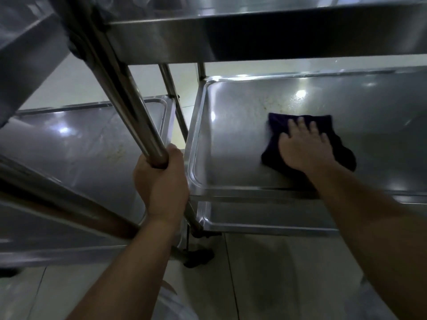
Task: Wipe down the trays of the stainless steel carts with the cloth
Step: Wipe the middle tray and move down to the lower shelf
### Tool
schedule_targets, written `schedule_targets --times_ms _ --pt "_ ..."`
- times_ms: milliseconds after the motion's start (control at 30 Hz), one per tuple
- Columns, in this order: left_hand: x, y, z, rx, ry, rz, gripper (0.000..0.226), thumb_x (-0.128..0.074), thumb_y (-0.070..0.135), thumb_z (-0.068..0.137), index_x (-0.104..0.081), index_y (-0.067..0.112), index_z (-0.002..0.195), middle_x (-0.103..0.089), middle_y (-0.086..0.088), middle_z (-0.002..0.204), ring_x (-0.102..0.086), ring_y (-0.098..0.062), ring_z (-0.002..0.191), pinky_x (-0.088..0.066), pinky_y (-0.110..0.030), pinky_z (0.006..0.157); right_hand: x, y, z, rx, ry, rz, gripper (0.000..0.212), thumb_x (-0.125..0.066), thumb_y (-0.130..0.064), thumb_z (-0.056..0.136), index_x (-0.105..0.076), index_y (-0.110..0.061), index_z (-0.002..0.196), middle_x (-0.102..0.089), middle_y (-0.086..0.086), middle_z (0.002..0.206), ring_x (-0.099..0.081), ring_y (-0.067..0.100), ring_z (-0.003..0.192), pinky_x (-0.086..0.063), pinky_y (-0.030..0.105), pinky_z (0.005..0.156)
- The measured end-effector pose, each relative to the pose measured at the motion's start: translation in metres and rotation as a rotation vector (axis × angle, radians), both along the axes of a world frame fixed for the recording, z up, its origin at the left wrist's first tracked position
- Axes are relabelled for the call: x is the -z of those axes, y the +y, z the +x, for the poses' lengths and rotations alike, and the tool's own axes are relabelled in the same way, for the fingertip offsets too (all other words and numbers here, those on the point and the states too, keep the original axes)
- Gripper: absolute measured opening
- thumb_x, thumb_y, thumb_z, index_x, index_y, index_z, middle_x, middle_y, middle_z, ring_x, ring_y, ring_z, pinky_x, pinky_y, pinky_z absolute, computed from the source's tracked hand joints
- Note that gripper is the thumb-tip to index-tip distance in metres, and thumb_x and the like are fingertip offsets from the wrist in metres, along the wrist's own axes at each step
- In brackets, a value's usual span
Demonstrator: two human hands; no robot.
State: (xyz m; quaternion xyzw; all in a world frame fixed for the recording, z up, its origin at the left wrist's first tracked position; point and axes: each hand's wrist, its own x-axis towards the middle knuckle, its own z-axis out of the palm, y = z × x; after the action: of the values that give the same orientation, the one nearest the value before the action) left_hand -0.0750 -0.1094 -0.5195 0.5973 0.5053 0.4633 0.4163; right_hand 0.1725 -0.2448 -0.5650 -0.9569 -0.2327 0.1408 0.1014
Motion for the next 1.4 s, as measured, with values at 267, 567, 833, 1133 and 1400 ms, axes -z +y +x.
schedule_targets --times_ms 267,567,833,1133,1400 --pt "0.000 -0.009 -0.007 -0.003 -0.040 0.030 0.033 -0.068 0.028 0.091 -0.053 0.017 0.064 -0.050 0.009 0.051 -0.049 -0.002 0.047 -0.038 -0.016 0.049 -0.001 0.023 -0.025 0.005 -0.012 -0.002 0.065 -0.015 -0.048 0.105 -0.005 -0.024 0.165 0.005 -0.004 0.172 0.005 0.028 0.158 0.004 0.049 0.126" --pt "0.003 -0.006 -0.010 0.036 -0.040 0.055 0.027 -0.069 0.031 0.091 -0.062 0.016 0.070 -0.062 0.005 0.059 -0.060 -0.008 0.054 -0.046 -0.020 0.054 -0.007 0.159 -0.130 -0.558 0.065 0.035 0.061 -0.014 -0.050 0.106 -0.006 -0.033 0.164 0.008 -0.008 0.172 0.012 0.028 0.158 0.008 0.055 0.125" --pt "0.001 -0.007 -0.013 0.039 -0.015 -0.006 0.035 -0.066 0.043 0.085 -0.061 0.009 0.074 -0.066 -0.017 0.069 -0.068 -0.034 0.064 -0.057 -0.046 0.060 -0.008 0.051 -0.050 -0.269 -0.002 0.030 0.062 -0.014 -0.049 0.105 -0.005 -0.034 0.164 0.003 -0.010 0.172 0.003 0.019 0.159 0.000 0.046 0.127" --pt "-0.002 -0.010 -0.009 0.005 -0.019 -0.007 0.033 -0.064 0.041 0.084 -0.063 0.010 0.074 -0.067 -0.014 0.067 -0.068 -0.032 0.063 -0.058 -0.044 0.060 -0.006 -0.128 0.064 0.207 0.042 -0.070 0.061 -0.017 -0.046 0.107 -0.007 -0.030 0.165 0.005 -0.007 0.172 0.004 0.025 0.158 0.000 0.050 0.126" --pt "-0.002 -0.009 -0.009 0.007 -0.013 -0.002 0.035 -0.064 0.040 0.083 -0.062 0.006 0.074 -0.065 -0.018 0.066 -0.067 -0.034 0.062 -0.055 -0.045 0.057 -0.001 0.005 -0.068 -0.209 -0.020 0.009 0.064 -0.018 -0.050 0.105 -0.003 -0.029 0.165 0.006 -0.007 0.172 0.006 0.026 0.158 0.002 0.049 0.127"
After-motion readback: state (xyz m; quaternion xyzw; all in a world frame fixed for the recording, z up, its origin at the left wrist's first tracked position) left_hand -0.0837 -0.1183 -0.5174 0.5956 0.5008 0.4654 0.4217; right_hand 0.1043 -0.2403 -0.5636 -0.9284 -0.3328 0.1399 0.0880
